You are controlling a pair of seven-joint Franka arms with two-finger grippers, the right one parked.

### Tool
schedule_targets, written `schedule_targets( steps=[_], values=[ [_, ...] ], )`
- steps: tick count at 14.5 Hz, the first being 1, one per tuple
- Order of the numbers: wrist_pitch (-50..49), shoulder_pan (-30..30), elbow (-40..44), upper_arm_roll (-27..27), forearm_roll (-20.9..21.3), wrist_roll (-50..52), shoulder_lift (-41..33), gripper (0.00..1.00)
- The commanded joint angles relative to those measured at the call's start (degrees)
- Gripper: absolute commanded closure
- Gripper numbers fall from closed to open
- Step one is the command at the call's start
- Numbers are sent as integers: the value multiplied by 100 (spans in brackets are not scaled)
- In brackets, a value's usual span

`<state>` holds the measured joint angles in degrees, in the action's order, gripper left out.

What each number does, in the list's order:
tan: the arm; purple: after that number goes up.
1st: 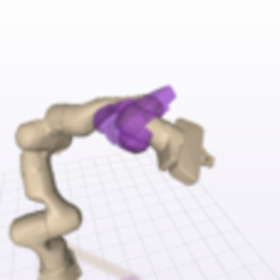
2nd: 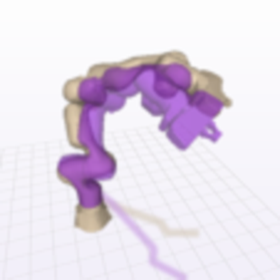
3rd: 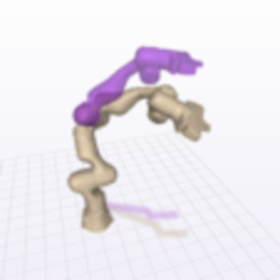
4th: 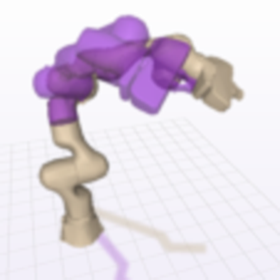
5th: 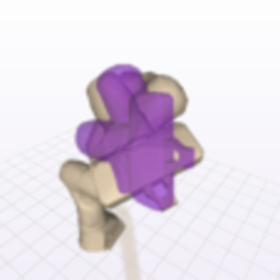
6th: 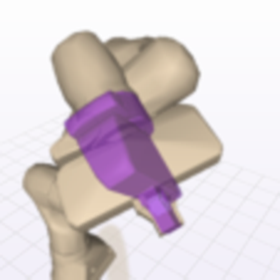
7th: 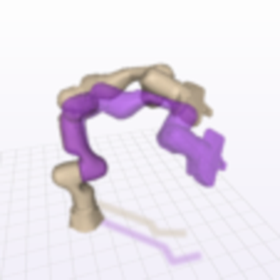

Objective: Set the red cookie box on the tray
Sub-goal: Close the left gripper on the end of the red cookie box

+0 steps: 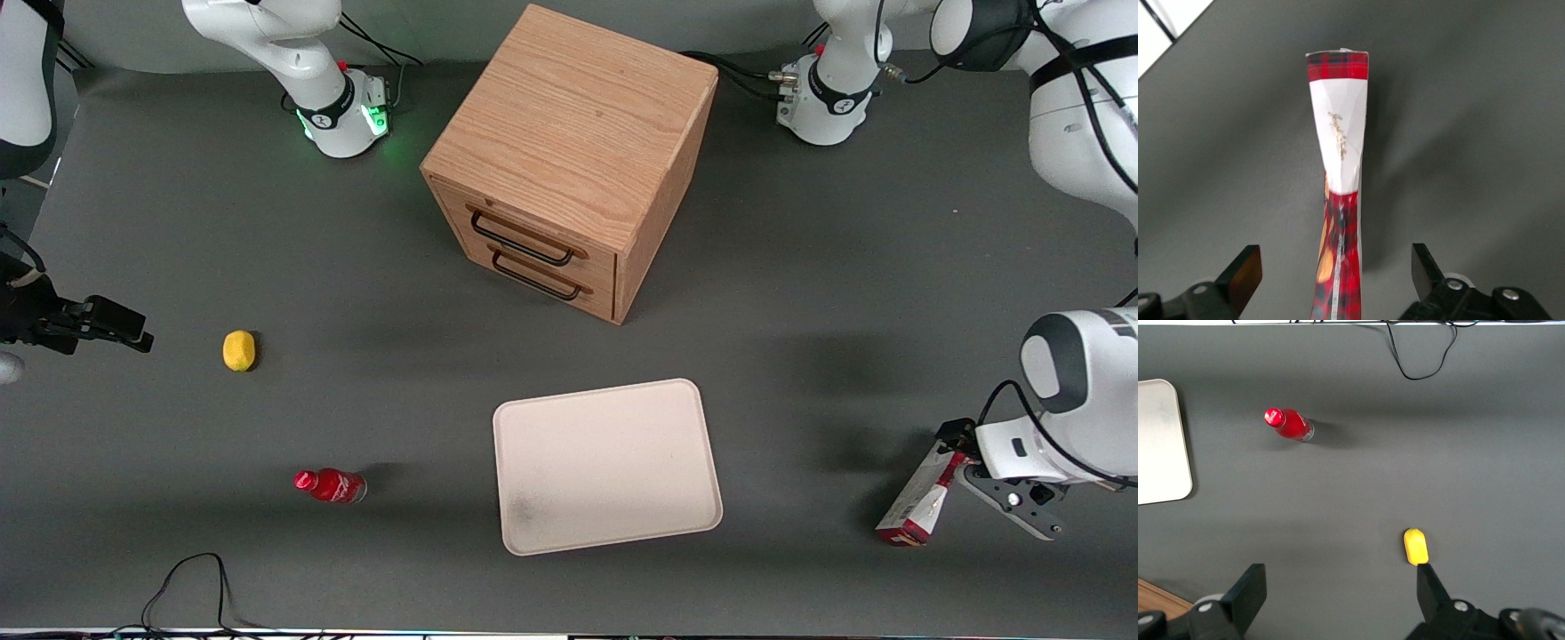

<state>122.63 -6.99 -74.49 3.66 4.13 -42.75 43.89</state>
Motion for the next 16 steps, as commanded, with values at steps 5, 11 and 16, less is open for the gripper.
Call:
schedule_targets(
  steps=[5,11,16],
  values=[
    [824,4,-162,3,-105,-84,409,0],
    [903,48,-197,3,-219,248,392,63],
    [806,39,-197,3,-246,346,366,100]
  ],
)
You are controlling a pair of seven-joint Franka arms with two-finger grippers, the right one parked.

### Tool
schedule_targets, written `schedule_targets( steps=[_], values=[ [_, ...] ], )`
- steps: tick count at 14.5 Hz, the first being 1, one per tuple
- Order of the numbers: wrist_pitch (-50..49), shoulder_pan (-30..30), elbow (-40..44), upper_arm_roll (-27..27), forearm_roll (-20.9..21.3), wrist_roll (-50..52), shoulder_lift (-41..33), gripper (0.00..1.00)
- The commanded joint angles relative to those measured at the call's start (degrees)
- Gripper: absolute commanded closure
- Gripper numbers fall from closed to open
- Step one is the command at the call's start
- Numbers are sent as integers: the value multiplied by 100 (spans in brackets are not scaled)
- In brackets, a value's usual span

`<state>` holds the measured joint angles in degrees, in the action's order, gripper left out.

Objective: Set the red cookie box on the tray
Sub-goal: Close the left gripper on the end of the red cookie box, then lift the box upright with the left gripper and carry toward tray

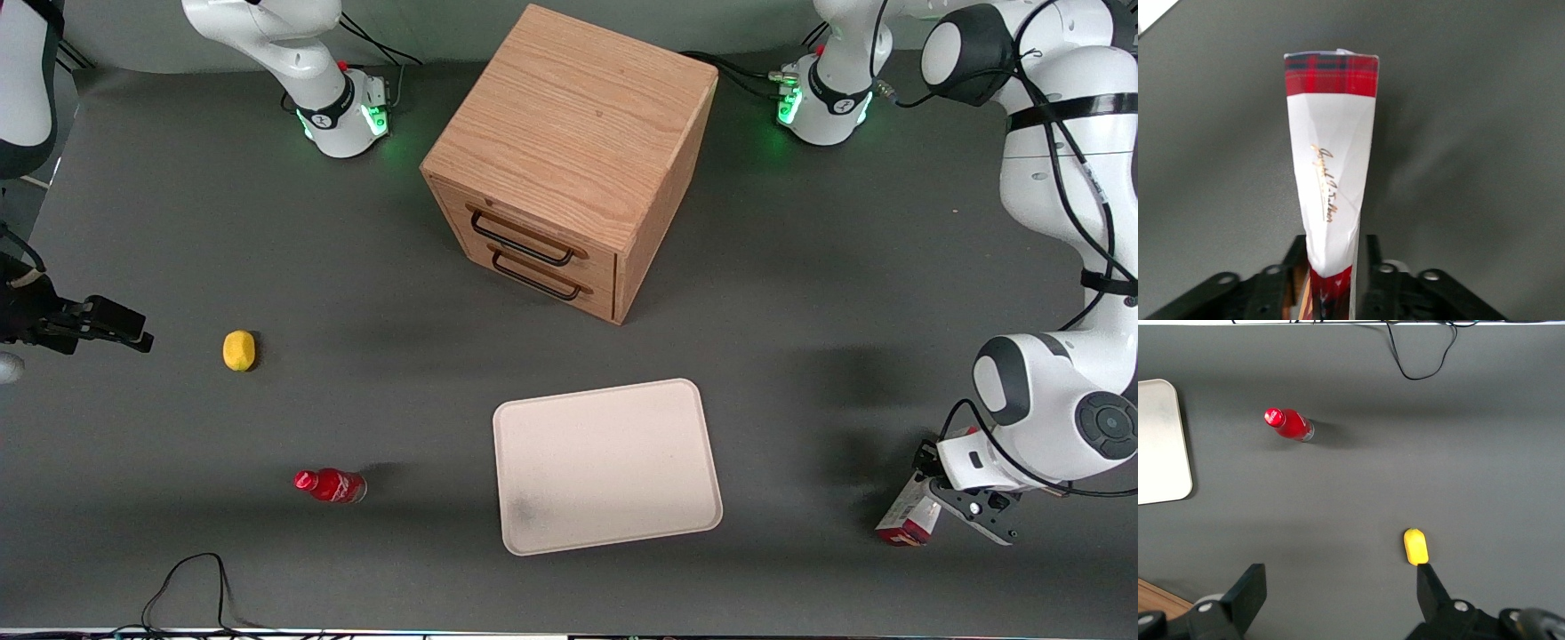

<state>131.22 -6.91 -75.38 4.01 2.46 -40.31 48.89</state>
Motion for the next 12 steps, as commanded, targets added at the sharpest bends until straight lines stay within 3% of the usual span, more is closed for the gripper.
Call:
schedule_targets(
  steps=[1,4,12],
  values=[
    [-61,32,-100,-31,-88,103,-134,100],
    [-350,58,-13,-40,-88,120,-187,100],
    [-3064,76,1340,-23,-132,365,-670,100]
  ],
)
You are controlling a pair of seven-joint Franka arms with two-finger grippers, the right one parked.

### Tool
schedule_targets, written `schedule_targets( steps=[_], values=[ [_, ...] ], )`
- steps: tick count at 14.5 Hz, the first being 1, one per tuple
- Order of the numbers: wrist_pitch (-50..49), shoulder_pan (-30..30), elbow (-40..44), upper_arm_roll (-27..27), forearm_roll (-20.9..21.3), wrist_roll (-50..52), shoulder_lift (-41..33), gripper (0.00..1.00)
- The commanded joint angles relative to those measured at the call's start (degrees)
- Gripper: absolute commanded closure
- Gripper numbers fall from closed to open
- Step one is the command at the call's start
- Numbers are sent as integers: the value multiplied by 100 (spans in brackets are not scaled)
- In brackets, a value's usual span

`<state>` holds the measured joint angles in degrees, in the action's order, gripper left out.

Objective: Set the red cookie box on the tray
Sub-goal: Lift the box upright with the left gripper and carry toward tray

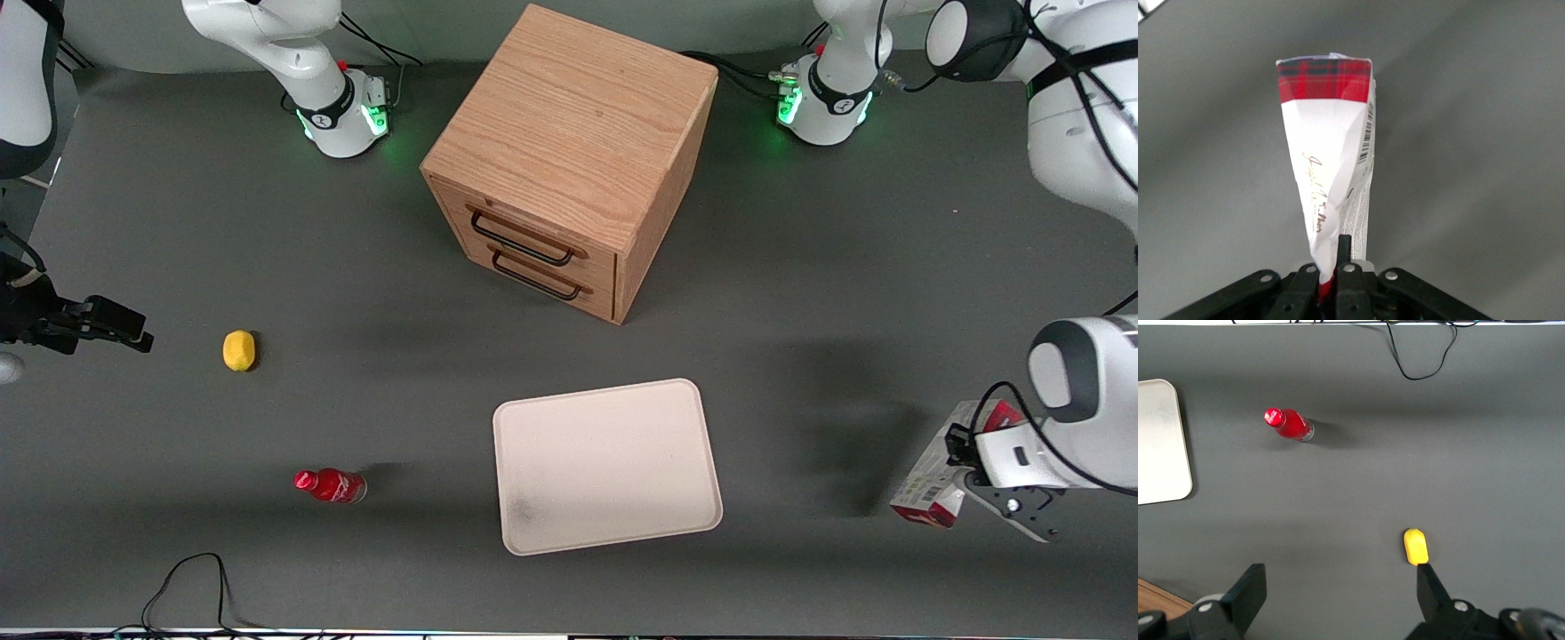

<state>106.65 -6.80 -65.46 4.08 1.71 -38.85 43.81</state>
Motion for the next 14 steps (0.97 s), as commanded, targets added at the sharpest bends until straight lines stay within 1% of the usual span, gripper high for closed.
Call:
schedule_targets(
  steps=[1,3,4,12,14],
  values=[
    [-862,91,498,-30,-56,315,-249,100],
    [-1215,152,552,-21,-56,823,-565,100],
    [-1356,222,561,-47,-48,913,-706,100],
    [-2270,258,561,-83,49,896,-1585,100],
    [-2376,267,561,-83,84,914,-1700,100]
  ],
)
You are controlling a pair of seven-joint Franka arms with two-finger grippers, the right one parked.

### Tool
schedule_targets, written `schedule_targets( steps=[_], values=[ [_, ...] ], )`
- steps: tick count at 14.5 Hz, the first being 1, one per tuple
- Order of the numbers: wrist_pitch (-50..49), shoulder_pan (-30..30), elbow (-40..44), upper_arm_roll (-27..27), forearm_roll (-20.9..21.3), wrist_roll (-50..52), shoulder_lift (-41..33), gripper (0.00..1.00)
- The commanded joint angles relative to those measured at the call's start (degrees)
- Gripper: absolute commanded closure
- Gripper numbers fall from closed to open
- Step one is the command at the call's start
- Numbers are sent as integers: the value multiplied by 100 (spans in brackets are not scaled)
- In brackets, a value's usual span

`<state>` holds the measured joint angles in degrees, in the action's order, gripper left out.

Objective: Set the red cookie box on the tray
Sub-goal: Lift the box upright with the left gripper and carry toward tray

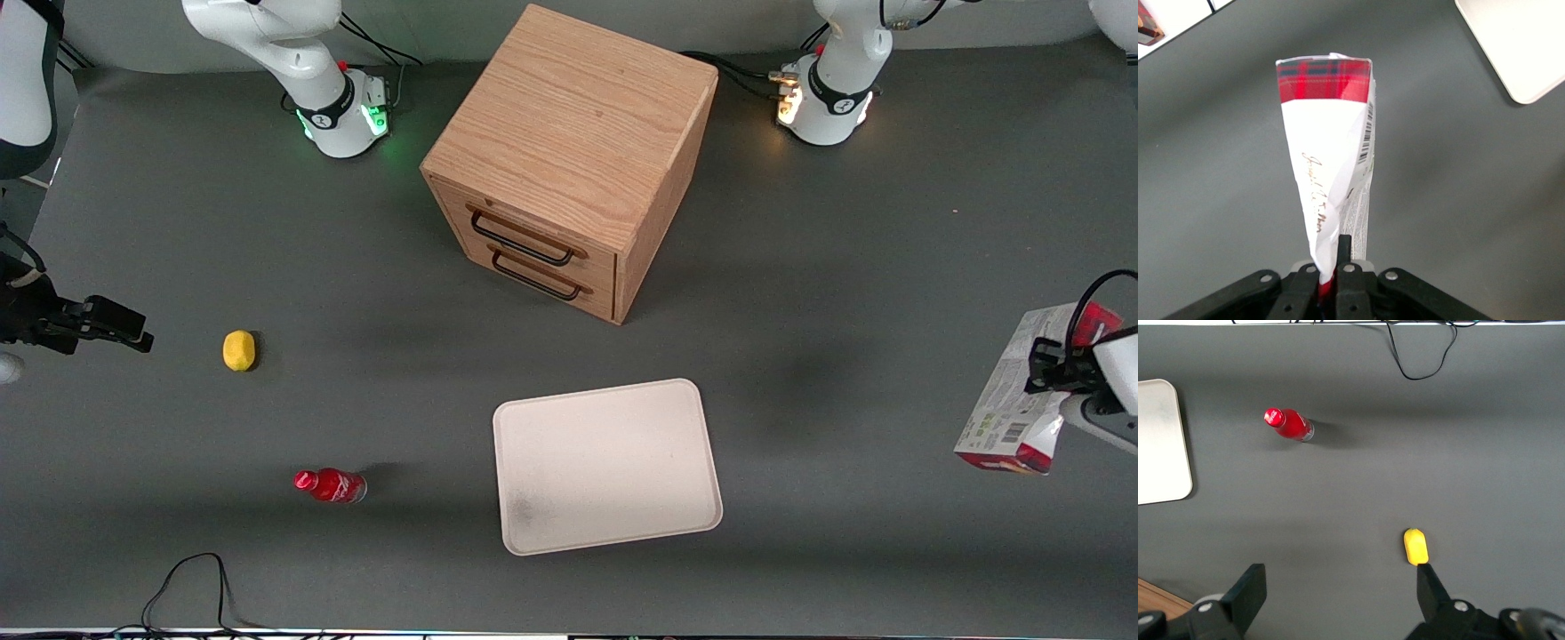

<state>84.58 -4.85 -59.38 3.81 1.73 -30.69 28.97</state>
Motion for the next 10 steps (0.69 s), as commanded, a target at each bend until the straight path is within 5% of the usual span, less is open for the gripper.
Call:
schedule_targets(
  steps=[1,10],
  values=[
    [-170,115,-48,-47,65,211,-225,100],
    [-109,1195,-127,-152,47,3989,-375,100]
  ],
)
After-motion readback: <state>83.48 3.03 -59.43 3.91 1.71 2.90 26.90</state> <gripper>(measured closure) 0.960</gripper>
